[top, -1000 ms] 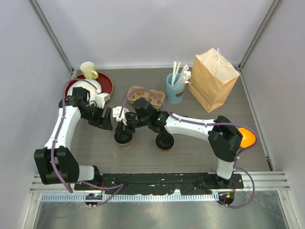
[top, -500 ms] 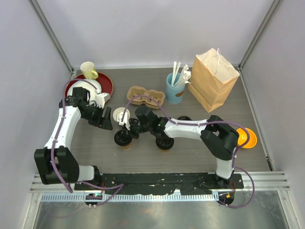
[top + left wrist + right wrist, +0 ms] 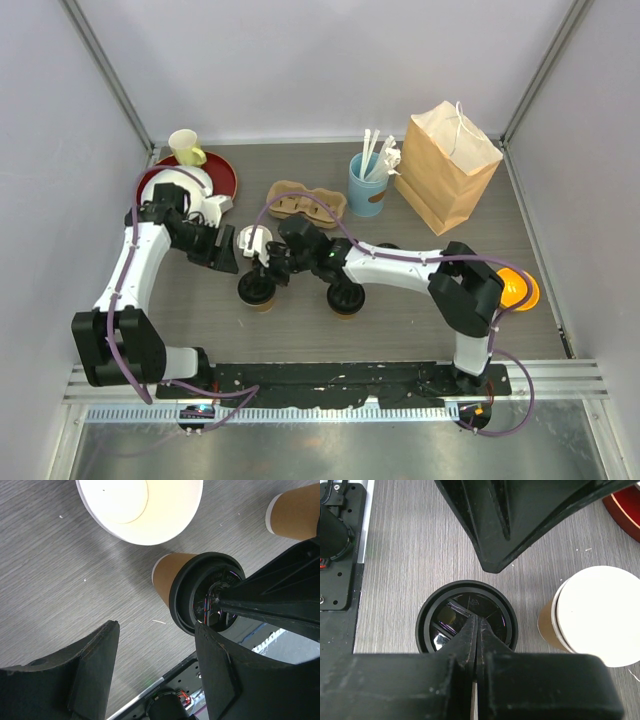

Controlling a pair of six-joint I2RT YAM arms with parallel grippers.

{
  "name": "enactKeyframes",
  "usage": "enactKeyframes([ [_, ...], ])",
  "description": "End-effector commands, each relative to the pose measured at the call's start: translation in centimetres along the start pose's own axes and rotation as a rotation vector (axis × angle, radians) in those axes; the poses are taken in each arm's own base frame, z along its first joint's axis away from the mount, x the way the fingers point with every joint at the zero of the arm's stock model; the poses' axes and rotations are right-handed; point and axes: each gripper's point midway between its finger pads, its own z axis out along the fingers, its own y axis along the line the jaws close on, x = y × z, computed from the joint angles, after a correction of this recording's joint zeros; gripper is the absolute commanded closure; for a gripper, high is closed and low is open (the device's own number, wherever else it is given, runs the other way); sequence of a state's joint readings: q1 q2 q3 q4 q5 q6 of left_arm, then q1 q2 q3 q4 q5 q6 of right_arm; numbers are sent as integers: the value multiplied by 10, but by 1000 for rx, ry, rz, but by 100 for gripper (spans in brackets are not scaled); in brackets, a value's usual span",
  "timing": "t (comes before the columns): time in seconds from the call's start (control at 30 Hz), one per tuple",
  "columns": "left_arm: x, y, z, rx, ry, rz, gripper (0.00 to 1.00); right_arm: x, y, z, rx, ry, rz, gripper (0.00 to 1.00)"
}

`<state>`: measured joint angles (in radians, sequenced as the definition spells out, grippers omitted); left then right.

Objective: Pack the takeout coffee

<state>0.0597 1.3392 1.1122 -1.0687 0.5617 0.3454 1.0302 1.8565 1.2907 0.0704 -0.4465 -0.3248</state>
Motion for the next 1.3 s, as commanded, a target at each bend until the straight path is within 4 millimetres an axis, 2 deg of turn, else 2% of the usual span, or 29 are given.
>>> enactKeyframes([
  [0.0, 0, -8, -4, 17, -9, 28, 34, -50, -1, -22, 27, -96, -22, 99],
  [0.1, -1, -9, -8, 11, -8, 41, 35, -50, -2, -25, 37, -99, 1, 97],
  [0.23, 4, -10, -13, 7, 11, 57, 35, -50, -10, -29, 44, -114, 91, 58],
  [0.27, 5, -11, -14, 8, 14, 58, 35, -51, -10, -31, 36, -119, 96, 52],
  [0.33, 8, -13, -14, 14, 23, 63, 35, -47, 6, -30, -26, -118, 33, 43],
  [0.37, 9, -13, -14, 16, 24, 63, 36, -49, 12, -30, -42, -130, -4, 41],
  [0.4, 10, -12, -13, 13, 28, 58, 36, -52, 28, -26, -69, -131, -43, 39],
  [0.43, 9, -12, -12, 11, 23, 58, 36, -53, 33, -23, -79, -126, -81, 38],
  [0.47, 10, -10, -11, 6, 25, 48, 36, -52, 40, -21, -92, -109, -76, 38],
  [0.57, 10, -10, -11, -1, 16, 42, 36, -56, 39, -12, -28, -62, -58, 38],
  [0.63, 9, -11, -12, -4, 11, 46, 36, -49, 26, -11, 83, -11, -27, 38],
  [0.7, 9, -10, -13, -8, 7, 49, 36, -52, 26, -9, 150, -5, 22, 41],
  [0.73, 8, -9, -13, -16, 6, 48, 36, -49, 14, -10, 247, 20, 33, 42],
  [0.77, 8, -9, -14, -18, 5, 51, 36, -47, 22, -8, 261, 42, 30, 43],
  [0.87, 7, -8, -14, -22, 2, 51, 36, -49, 20, -8, 356, 70, 43, 43],
  [0.93, 6, -5, -14, -37, -2, 50, 36, -52, 19, -7, 382, 73, 92, 43],
  [0.97, 7, -5, -13, -39, 1, 49, 36, -39, 17, -5, 400, 121, 108, 43],
  [1.13, 6, 0, -12, -60, 3, 54, 36, -31, 22, 2, 370, 157, 140, 44],
  [1.27, 5, 1, -12, -59, 2, 54, 36, -21, 21, 8, 376, 207, 144, 51],
])
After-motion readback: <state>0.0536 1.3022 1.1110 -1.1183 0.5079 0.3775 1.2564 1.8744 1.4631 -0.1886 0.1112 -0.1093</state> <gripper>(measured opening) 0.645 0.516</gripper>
